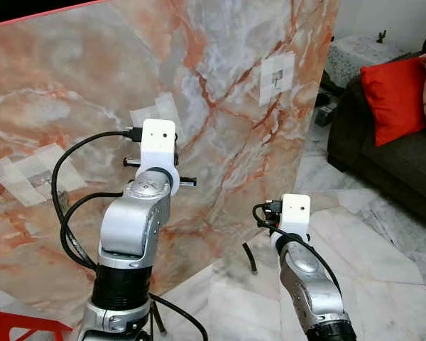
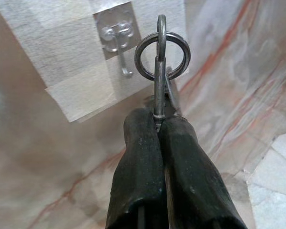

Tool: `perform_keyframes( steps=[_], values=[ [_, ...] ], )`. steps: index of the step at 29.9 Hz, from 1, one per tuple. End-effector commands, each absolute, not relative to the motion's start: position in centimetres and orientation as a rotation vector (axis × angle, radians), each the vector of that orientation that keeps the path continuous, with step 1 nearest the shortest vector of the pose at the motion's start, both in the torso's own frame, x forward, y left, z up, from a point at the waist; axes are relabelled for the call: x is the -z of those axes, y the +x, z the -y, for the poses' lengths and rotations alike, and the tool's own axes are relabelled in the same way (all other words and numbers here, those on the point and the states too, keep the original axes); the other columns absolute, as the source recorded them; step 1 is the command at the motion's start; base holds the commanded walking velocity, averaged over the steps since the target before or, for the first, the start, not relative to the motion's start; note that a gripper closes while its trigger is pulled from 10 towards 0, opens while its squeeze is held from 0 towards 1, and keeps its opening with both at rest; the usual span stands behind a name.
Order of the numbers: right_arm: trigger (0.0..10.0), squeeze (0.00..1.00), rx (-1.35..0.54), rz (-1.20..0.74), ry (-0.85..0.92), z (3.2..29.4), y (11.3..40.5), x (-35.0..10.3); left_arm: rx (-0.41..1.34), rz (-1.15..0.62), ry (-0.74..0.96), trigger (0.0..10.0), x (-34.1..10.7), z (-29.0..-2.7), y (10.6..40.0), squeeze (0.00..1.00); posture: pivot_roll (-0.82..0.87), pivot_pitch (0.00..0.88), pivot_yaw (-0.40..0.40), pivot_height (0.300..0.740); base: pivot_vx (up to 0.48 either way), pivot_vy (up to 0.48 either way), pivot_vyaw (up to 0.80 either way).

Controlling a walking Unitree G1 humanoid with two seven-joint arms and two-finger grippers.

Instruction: Hang keys on a hook

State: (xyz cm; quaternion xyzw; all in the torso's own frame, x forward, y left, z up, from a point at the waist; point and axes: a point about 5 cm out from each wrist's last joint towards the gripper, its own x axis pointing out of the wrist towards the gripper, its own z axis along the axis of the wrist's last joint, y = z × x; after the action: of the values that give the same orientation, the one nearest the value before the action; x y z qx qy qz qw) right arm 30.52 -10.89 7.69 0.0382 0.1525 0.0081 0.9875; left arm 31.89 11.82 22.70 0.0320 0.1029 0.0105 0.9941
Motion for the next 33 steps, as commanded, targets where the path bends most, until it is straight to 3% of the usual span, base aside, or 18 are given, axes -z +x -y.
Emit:
perform_keyframes(
  steps=[1, 33],
  values=[
    [10.0, 0.00, -0.030, -0.318, 0.083, 10.39, 30.34, -7.39, -0.035, -0.196, 0.057, 10.0, -23.11, -12.42, 31.96, 0.00, 0.10, 0.039, 0.061, 0.740, 0.000, 0.000, 0.00],
    [10.0, 0.00, -0.034, -0.320, 0.085, 10.27, 30.39, -7.34, -0.039, -0.209, 0.066, 10.0, -23.08, -12.90, 31.31, 0.00, 0.11, 0.041, 0.059, 0.740, 0.000, 0.000, 0.00]
  ],
)
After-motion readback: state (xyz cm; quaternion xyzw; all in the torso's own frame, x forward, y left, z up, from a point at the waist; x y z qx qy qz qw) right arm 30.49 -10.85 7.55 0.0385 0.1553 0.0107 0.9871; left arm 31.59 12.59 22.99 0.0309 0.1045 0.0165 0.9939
